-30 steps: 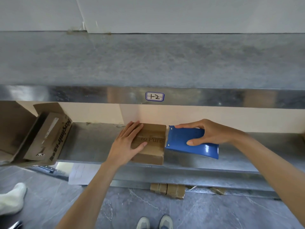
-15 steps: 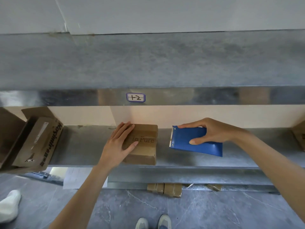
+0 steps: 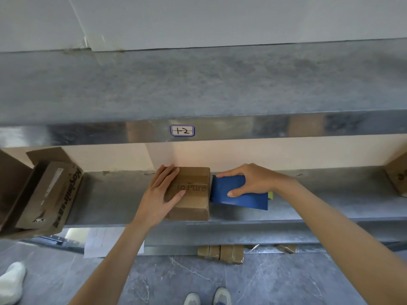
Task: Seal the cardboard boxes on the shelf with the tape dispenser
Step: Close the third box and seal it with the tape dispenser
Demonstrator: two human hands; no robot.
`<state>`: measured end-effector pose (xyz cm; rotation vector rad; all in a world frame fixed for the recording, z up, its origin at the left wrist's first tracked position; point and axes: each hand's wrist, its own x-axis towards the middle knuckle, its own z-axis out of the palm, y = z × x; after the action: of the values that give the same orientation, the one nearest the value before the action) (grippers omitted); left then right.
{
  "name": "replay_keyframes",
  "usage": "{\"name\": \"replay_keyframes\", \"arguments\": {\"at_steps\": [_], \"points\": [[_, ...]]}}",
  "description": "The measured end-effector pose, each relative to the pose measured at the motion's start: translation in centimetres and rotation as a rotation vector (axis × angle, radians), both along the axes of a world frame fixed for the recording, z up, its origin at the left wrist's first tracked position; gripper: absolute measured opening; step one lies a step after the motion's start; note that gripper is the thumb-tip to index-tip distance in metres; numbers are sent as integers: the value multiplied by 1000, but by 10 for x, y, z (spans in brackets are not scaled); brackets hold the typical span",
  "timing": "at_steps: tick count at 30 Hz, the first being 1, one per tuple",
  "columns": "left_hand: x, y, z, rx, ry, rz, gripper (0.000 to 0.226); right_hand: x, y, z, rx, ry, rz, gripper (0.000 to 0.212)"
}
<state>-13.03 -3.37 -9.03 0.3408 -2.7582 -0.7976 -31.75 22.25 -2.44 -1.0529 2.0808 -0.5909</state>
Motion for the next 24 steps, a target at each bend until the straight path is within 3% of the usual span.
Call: {"name": "replay_keyframes", "arguments": {"at_steps": [11, 17, 20, 24], "points": [[-1, 2, -3, 18, 43, 6, 74, 19, -35, 18, 184, 281, -12, 63], [2, 8, 2, 19, -4, 32, 78, 43, -27, -31, 153, 470, -185, 67], [6, 10, 1, 13, 3, 84, 73, 48, -26, -43, 141, 453, -304, 65], [7, 12, 2, 20, 27, 118, 71, 53, -31, -60, 206, 424, -303, 81]]}}
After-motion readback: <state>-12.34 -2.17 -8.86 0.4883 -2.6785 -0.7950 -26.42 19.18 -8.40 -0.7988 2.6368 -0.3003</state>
